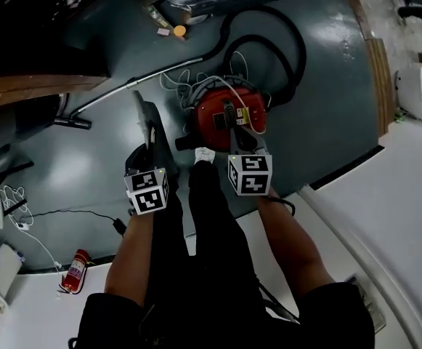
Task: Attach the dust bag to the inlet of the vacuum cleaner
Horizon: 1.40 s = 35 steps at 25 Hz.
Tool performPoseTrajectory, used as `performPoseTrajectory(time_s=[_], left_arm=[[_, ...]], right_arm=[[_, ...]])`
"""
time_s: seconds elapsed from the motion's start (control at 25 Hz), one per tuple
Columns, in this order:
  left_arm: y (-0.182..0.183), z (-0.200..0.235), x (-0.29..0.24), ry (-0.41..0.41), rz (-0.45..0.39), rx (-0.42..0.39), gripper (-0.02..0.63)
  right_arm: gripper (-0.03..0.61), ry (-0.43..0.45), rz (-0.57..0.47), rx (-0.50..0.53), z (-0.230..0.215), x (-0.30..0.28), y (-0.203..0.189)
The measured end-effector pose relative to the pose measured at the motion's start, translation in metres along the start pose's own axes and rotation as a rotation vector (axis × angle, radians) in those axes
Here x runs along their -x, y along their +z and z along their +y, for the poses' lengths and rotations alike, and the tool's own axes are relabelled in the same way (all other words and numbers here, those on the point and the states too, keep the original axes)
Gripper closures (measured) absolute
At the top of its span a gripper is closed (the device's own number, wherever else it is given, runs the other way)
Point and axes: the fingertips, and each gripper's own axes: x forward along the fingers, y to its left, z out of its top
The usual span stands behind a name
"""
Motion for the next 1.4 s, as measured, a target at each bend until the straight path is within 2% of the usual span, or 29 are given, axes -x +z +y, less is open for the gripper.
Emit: performPoseTrajectory(time_s=[0.24,0.36,0.56,0.6,1.0,1.4], left_arm=[[-0.055,-0.007,-0.034,-0.004,0.061,0.0,0.568],[-0.078,-0.007,-0.045,-0.001,0.097,0.036,0.568],[-0.101,-0.013,-0.061,-0.013,0.137,0.085,0.568],[-0.105,-0.015,-0.065,-0.02,0.146,0.097,0.568],[-0.159,-0.022,-0.102,-0.029,0.253,0.279,0.568],[-0.158,-0.052,-0.118,-0.121,0.291,0.294,0.568]], right_arm=[[0.428,-0.022,0.061,0.021,-0.01,-0.05,-0.049],[0.393,-0.045,0.101,0.003,-0.019,-0.066,-0.073],[0.397,-0.051,0.173,-0.011,-0.029,-0.078,-0.101],[0.419,-0.046,0.18,-0.014,-0.03,-0.08,-0.103],[0.428,-0.018,0.238,-0.019,-0.03,-0.087,-0.106],[0.428,-0.037,0.303,0.0,-0.029,-0.088,-0.11]])
